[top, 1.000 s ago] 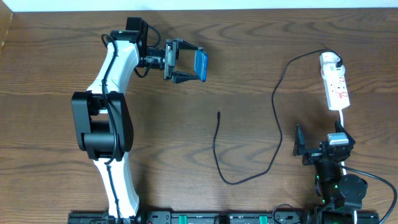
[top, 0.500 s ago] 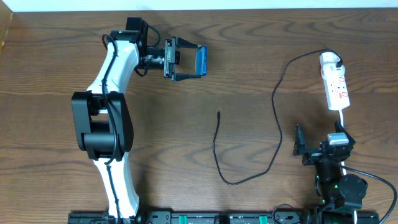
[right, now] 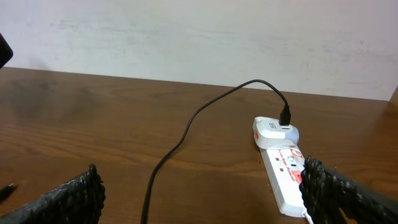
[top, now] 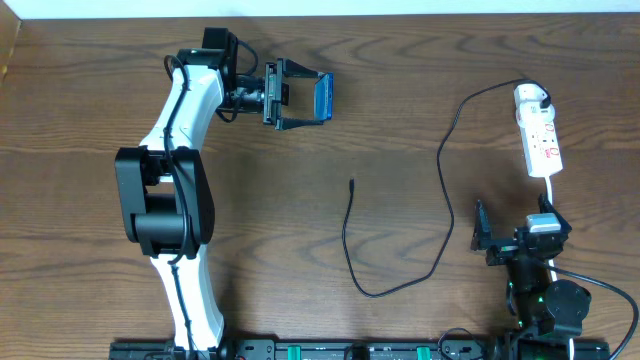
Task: Plug charger to phone and switch on socket
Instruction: 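Hold the phone raised with the left gripper, rotating it slightly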
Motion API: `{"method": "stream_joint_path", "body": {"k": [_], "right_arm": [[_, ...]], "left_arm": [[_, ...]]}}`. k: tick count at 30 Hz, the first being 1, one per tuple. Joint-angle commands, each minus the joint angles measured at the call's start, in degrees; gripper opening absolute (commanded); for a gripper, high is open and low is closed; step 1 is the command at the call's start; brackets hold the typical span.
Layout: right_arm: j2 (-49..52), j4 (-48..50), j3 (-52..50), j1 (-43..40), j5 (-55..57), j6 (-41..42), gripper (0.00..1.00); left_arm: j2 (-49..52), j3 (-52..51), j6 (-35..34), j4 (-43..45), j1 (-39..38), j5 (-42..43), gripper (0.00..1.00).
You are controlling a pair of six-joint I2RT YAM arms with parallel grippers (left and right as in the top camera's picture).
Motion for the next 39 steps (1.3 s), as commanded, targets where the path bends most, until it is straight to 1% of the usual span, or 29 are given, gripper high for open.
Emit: {"method": "stream_joint_path", "body": {"k": [1,12,19,23,35,39], "right_arm": [[-0.3,-0.3,-0.1,0.5,0.5,-0.6,0.99],[-0.3,-0.3,-0.1,0.5,0.4,-0.6,0.99],[-0.3,-0.3,-0.1,0.5,0.4,-0.6,0.99],[-0.3,-0.3,-0.1,0.5,0.4,-0.6,0.99],[-0.3,-0.3,-0.1,0.5,0.4,-0.6,0.99],[-0.3,-0.3,-0.1,0.5,0.4,-0.6,0.99]], "left_arm": [[-2.5,0.2,-0.1,-0.1,0.0,3.3,0.07],[-2.5,0.2,0.0,-0.1,0.0,3.3,0.08],[-2.5,0.2,2.1,-0.1,0.0,3.2,0.07],[-2.5,0.2,2.1,-0.1,0.0,2.9,0.07],[-2.5,0.2,2.1,-0.1,0.0,-9.8,0.07],[-2.5,0.2,2.1,-0.1,0.0,-11.2,0.07]]}}
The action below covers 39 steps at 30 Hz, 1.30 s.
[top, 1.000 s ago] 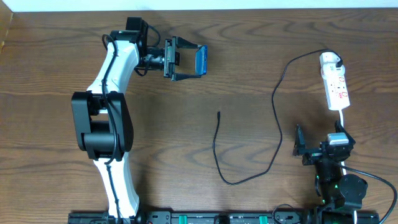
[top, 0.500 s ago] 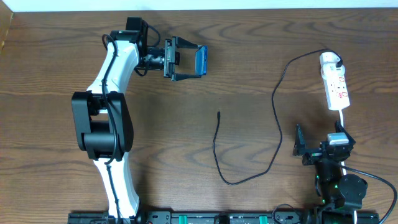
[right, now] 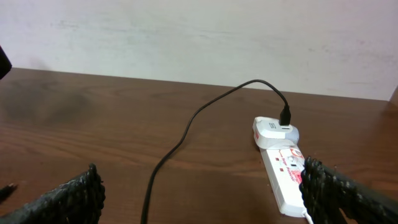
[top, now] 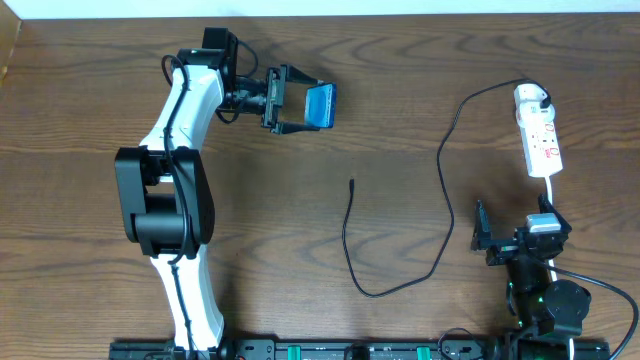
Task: Plug charger to phone and switch on socket
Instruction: 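Hold the phone raised with the left gripper, rotating it slightly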
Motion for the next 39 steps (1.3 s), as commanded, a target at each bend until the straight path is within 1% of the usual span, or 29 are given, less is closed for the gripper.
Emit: {"method": "stream_joint_path", "body": {"k": [1,8,15,19,27,30,34,39], "right_arm": [[-0.3,-0.3,-0.1,0.5,0.4,-0.6,0.99],[-0.3,-0.3,-0.1,0.5,0.4,-0.6,0.99],[-0.3,-0.3,-0.1,0.5,0.4,-0.6,0.99],[-0.3,-0.3,-0.1,0.5,0.5,-0.6,0.99],[-0.3,-0.3,-0.1,0.5,0.4,-0.6,0.99],[-0.3,-0.3,-0.1,0.5,0.4,-0.6,0.99],[-0.3,0.6,-0.1,0.5,0.5,-0.6,0.99],[-0.3,1.3,-0.1,0.5,0.8,-0.6,0.99]], "left_arm": [[-2.5,0.2,0.5,-0.1,0.0,-1.0,0.08],[-2.5,0.2,0.6,-0.1,0.0,-1.0,0.07],[-2.5,0.2,3.5,-0.1,0.0,-2.0,0.07],[-2.5,0.2,3.5,-0.1,0.0,-6.7,0.07],[-2.5,0.2,3.1,-0.1,0.0,-19.5,0.08],[-2.5,0.2,2.5,0.1,0.0,-22.6,0.07],[-2.5,0.2,-0.2,1.0,0.0,-26.3,0.08],[-2.5,0.2,0.5,3.2,-0.3,-30.7,0.08]]}}
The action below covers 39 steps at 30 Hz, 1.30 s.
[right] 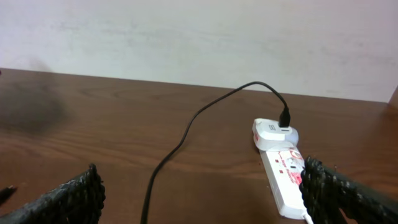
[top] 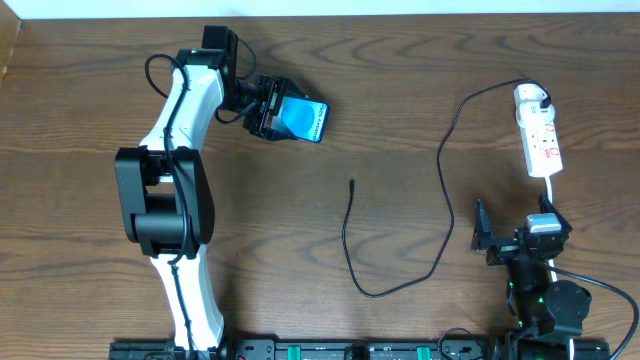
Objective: Plug charger to phone and switch on socket
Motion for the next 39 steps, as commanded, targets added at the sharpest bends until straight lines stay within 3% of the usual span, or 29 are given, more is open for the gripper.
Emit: {"method": "stream_joint_path", "body": {"k": [1,17,21,26,33,36,39], "right_arm": [[-0.3,0.8,-0.1,0.5,0.6,-0.6,0.99],[-0.3,10.0,-0.1,0.5,-3.6,-0.3,0.99],[-0.3,15.3,0.5,0.5,-3.7,3.2,0.99],[1.8,15.3,2.7,0.5,-5.3,4.7,0.99],[15.8,15.3,11.7,0.5,-9.8,5.7,0.99],[26.2,15.3,18.6,0.5,-14.9,6.1,0.99],[39.3,12.8,27.5,0.5,-20.5,11.5,0.99]], "left_arm": [[-2.5,0.2,-0.2,1.1,-0.5,-4.2,0.08],[-2.5,0.2,0.0,11.3,-3.7,-5.0,0.07],[-2.5,0.2,0.0,13.3,-4.9,-5.0,0.07],[-2.5,0.2,-1.4,14.1,-5.2,-5.0,0.07],[-2.5,0.2,-1.4,14.2,-5.2,-5.2,0.08],[-2.5,0.2,-1.4,14.2,-5.2,-5.4,0.08],[-2.5,0.2,-1.4,14.2,-5.2,-5.4,0.08]]}}
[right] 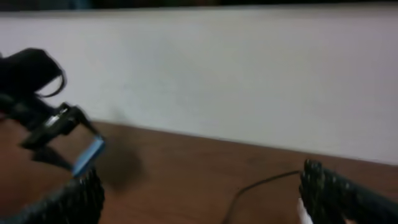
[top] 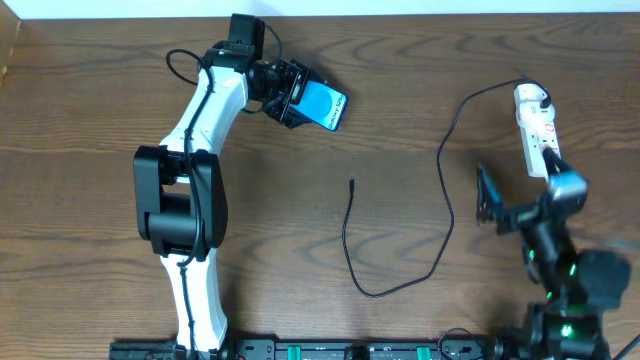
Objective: Plug charger to phone and switch on socket
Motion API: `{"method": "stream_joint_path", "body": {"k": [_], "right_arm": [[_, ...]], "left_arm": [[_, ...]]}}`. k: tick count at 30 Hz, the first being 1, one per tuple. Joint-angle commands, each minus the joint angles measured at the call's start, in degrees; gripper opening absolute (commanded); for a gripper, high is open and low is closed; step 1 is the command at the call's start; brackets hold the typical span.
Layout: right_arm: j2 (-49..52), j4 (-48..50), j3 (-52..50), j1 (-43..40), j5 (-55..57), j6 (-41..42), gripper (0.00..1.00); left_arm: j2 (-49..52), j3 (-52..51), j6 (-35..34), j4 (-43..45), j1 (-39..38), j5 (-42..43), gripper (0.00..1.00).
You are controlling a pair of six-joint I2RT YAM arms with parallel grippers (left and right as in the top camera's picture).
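The blue phone is held tilted above the far part of the table, my left gripper shut on its left end; it also shows in the blurred right wrist view. The black charger cable's free plug lies on the table's middle. The cable loops to the white charger in the white power strip at the far right. My right gripper is open and empty, raised just left of the strip's near end.
A white wall runs behind the far edge of the brown wooden table. The cable's slack loop lies near the front edge. The left arm reaches across the table's left side.
My right arm has risen from the front right edge and now sits further back beside the power strip, its camera tilted up. The left gripper has carried the phone a little right and further back.
At first the phone sat between my left gripper's fingers at the far left. It was then tilted, then drawn closer in and turned, and now hangs further right. The right arm stayed still at the front until now. The cable has not moved.
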Motion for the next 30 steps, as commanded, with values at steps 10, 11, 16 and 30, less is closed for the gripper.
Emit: {"method": "stream_joint_path", "body": {"k": [10,11,16,30], "right_arm": [[47.6,-0.7,29.5,0.9,-37.2,18.1,0.99],[50.9,1.5,30.6,0.9,-38.0,21.5,0.99],[60.4,8.9,31.2,0.9,-37.7,36.4,0.99],[68.0,13.9,31.2,5.7,-36.4,50.8,0.99]], "left_arm": [[-2.5,0.2,-0.3,0.2,0.3,0.6,0.07],[-2.5,0.2,-0.3,0.2,0.3,0.6,0.08],[-2.5,0.2,-0.3,0.2,0.1,-2.4,0.07],[-2.5,0.2,-5.1,0.0,-0.8,-2.3,0.08]]}}
